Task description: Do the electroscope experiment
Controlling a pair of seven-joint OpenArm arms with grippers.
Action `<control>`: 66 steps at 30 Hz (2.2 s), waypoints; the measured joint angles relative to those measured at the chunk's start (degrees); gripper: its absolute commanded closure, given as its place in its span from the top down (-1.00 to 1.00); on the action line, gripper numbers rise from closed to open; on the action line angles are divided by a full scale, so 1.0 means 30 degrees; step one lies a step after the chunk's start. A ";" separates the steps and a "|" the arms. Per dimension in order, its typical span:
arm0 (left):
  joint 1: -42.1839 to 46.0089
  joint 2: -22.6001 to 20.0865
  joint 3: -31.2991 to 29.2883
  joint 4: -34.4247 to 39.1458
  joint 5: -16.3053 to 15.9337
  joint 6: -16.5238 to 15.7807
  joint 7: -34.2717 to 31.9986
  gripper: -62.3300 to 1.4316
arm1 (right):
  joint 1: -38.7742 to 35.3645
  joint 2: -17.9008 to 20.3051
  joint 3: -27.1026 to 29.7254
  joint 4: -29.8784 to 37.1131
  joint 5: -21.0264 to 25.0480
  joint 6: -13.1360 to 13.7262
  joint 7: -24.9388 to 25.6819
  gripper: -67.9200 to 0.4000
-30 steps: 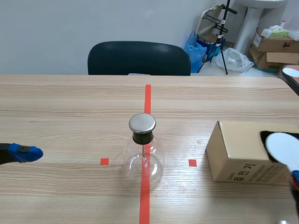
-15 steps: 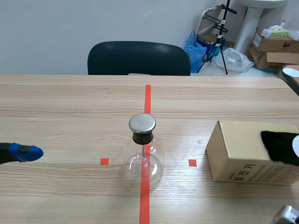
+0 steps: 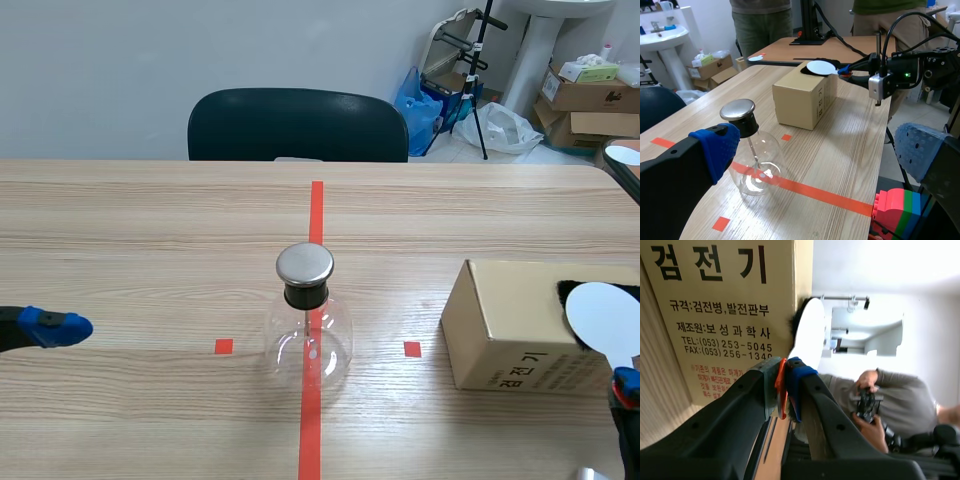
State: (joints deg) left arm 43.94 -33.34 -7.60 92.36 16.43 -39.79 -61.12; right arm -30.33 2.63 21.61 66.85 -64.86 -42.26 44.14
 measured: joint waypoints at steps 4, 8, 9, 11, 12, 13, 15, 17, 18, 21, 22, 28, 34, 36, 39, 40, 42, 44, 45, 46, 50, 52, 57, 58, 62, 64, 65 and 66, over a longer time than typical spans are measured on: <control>0.0000 0.0000 0.0000 0.0000 0.0000 0.0000 0.0000 1.00 | -0.0007 -0.0066 0.0022 0.0000 0.0357 0.0000 -0.3759 -0.96; 0.0000 0.0000 0.0000 0.0000 0.0000 0.0000 0.0000 1.00 | -0.0015 0.0022 0.0080 0.0000 0.0233 0.0007 -0.2441 -0.96; 0.0000 0.0000 0.0000 0.0000 0.0000 0.0000 0.0000 1.00 | -0.0007 0.0022 0.0080 0.0000 0.0168 0.0000 -0.1537 -0.96; 0.0000 0.0000 0.0000 0.0000 0.0000 0.0000 0.0000 1.00 | -0.0007 0.0015 0.0080 0.0000 0.0095 0.0000 -0.0517 -0.96; 0.0000 0.0000 0.0000 0.0000 0.0000 0.0000 0.0000 1.00 | -0.0007 0.0015 0.0080 0.0000 0.0102 0.0000 -0.0335 -0.96; 0.0000 0.0000 0.0000 0.0000 0.0000 0.0000 0.0000 1.00 | -0.0007 0.0022 0.0080 0.0000 0.0109 0.0007 -0.0291 -0.96; 0.0000 0.0000 0.0000 0.0000 0.0000 0.0000 0.0000 1.00 | -0.0007 0.0022 0.0080 0.0000 0.0109 0.0000 -0.0306 -0.96; 0.0000 0.0000 0.0000 0.0000 0.0000 0.0000 0.0000 1.00 | -0.0007 0.0015 0.0080 0.0000 0.0095 0.0000 -0.0714 -0.96; 0.0000 0.0000 0.0000 0.0000 0.0000 0.0000 0.0000 1.00 | -0.0007 0.0015 0.0080 0.0000 0.0044 0.0000 -0.0882 -0.96; 0.0000 0.0000 0.0000 0.0000 0.0000 0.0000 0.0000 1.00 | -0.0007 0.0022 0.0080 0.0000 0.0044 0.0000 -0.1035 -0.96; 0.0000 0.0000 0.0000 0.0000 0.0000 0.0000 0.0000 1.00 | -0.0007 0.0022 0.0080 0.0000 0.0044 0.0000 -0.1035 -0.96; 0.0000 0.0000 0.0000 0.0000 0.0000 0.0000 0.0000 1.00 | -0.0007 0.0022 0.0080 0.0000 0.0044 0.0000 -0.1035 -0.96; 0.0000 0.0000 0.0000 0.0000 0.0000 0.0000 0.0000 1.00 | -0.0007 0.0022 0.0080 0.0007 -0.0029 0.0000 -0.1115 -0.96; 0.0000 0.0000 0.0000 0.0000 0.0000 0.0000 0.0000 1.00 | -0.0015 0.0015 0.0029 0.0211 -0.0648 -0.0007 -0.2025 -0.96; 0.0000 0.0000 0.0000 0.0000 0.0000 0.0000 0.0000 1.00 | -0.0117 0.0029 -0.0321 0.1151 -0.0816 0.0102 -0.3519 -0.96; 0.0000 0.0000 0.0000 0.0000 0.0000 0.0000 0.0000 1.00 | -0.0160 0.0022 -0.0568 0.1530 -0.0816 0.0211 -0.3934 -0.96; 0.0000 0.0000 0.0000 0.0000 0.0000 0.0000 0.0000 1.00 | -0.0357 0.0022 -0.1260 0.2484 -0.1056 0.0248 -0.4932 -0.96; 0.0000 0.0000 0.0000 0.0000 0.0000 0.0000 0.0000 1.00 | -0.0612 0.0022 -0.1931 0.3475 -0.1428 0.0240 -0.5559 -0.96; 0.0000 0.0000 0.0000 0.0000 0.0000 0.0000 0.0000 1.00 | -0.0714 0.0022 -0.2222 0.3956 -0.1727 0.0240 -0.5916 -0.96; 0.0000 0.0000 0.0000 0.0000 0.0000 0.0000 0.0000 1.00 | -0.0809 0.0029 -0.2484 0.4335 -0.1785 0.0240 -0.6186 -0.96; 0.0000 0.0000 0.0000 0.0000 0.0000 0.0000 0.0000 1.00 | -0.1144 0.0481 -0.3891 0.5457 -0.2397 0.0240 -0.7861 -0.96; 0.0000 0.0000 0.0000 0.0000 0.0000 0.0000 0.0007 1.00 | -0.1290 0.0823 -0.4823 0.5770 -0.2769 0.0240 -0.8852 -0.96; 0.0000 0.0000 0.0000 0.0000 0.0000 0.0000 0.0015 1.00 | -0.1333 0.1603 -0.7497 0.6309 -0.4109 0.0248 -1.1919 -0.96; 0.0000 0.0000 0.0000 0.0000 0.0000 0.0000 0.0015 1.00 | -0.1333 0.1807 -0.8014 0.6470 -0.4320 0.0255 -1.2364 -0.96; 0.0000 0.0000 0.0000 0.0000 0.0000 0.0000 0.0204 1.00 | -0.1333 0.2295 -0.9741 0.7089 -0.5391 0.0248 -1.3981 -0.96; 0.0000 0.0000 0.0000 0.0000 0.0000 0.0000 0.0787 1.00 | -0.1333 0.2368 -1.0484 0.7308 -0.5996 0.0248 -1.4695 -0.96; -0.0022 0.0000 0.0000 0.0000 0.0007 0.0000 0.1275 1.00 | -0.1333 0.2375 -1.0805 0.7373 -0.6237 0.0240 -1.4979 -0.96; -0.0102 0.0000 0.0000 -0.0007 0.0007 0.0000 0.1778 1.00 | -0.1326 0.2390 -1.1147 0.7424 -0.6251 0.0240 -1.5373 -0.96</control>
State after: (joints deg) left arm 43.64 -33.34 -7.60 92.33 16.45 -39.79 -55.79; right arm -34.30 9.80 -11.84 89.12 -83.61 -41.54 -1.98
